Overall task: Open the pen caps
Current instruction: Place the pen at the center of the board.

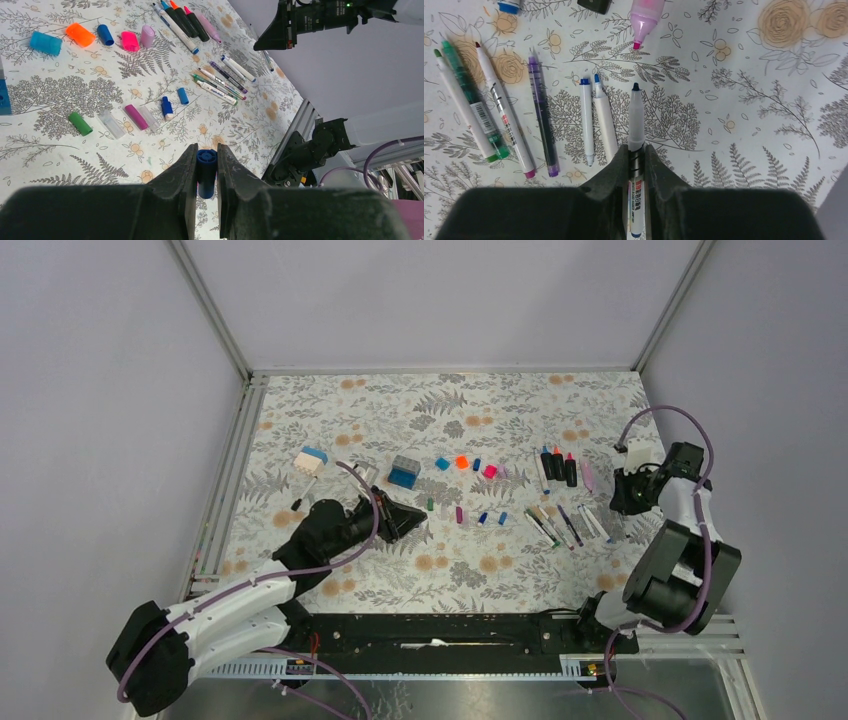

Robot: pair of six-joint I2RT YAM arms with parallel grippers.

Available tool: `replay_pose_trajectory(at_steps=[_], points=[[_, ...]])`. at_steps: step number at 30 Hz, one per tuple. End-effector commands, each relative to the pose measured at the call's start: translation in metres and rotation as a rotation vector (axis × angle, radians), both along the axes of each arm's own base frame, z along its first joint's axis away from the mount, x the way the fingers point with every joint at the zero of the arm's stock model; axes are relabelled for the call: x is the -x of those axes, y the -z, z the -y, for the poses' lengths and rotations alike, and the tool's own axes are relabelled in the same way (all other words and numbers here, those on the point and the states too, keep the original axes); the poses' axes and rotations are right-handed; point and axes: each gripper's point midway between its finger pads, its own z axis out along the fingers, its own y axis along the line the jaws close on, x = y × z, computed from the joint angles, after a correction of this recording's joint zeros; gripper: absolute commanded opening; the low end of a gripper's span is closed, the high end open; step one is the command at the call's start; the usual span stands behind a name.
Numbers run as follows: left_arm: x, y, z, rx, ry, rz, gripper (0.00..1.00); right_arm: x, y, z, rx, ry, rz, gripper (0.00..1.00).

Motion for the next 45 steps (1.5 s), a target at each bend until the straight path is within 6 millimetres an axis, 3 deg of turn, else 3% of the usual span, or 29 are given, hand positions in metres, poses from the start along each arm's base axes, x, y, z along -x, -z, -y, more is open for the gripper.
replay_pose_trajectory(at_steps=[1,10,14,20,23,26,30,36,40,45], points=[[-0.002,-0.011,-0.003,0.023,-0.014,0.066,0.00,-0.004,0.009,0.007,0.003,-0.045,-0.059,0.07],[-0.003,-0.008,-0.004,0.011,-0.021,0.060,0.00,-0.002,0.038,0.007,-0.062,-0.030,-0.179,0.12],[-0.004,-0.006,-0.003,0.004,-0.019,0.055,0.00,0.000,0.046,0.006,-0.079,-0.024,-0.207,0.20],[-0.005,0.002,-0.001,-0.010,-0.015,0.038,0.00,0.003,0.053,0.004,-0.100,-0.010,-0.235,0.28],[-0.004,0.004,0.000,-0.007,-0.007,0.029,0.00,0.003,0.052,0.004,-0.100,-0.010,-0.231,0.39],[-0.003,0.002,0.001,-0.002,-0.005,0.028,0.00,0.003,0.049,0.003,-0.097,-0.012,-0.225,0.41],[-0.002,0.000,0.001,-0.002,0.005,0.026,0.00,0.000,0.035,0.004,-0.078,-0.004,-0.187,0.41],[0.004,-0.001,0.008,0.021,0.046,-0.014,0.00,-0.003,-0.008,-0.007,-0.084,-0.018,-0.061,0.42],[0.007,-0.003,0.016,0.051,0.075,-0.055,0.00,0.002,-0.041,-0.030,-0.144,-0.053,0.038,0.45],[0.014,-0.001,0.037,0.036,0.116,-0.093,0.00,0.010,-0.083,-0.079,-0.357,-0.116,0.179,0.50]])
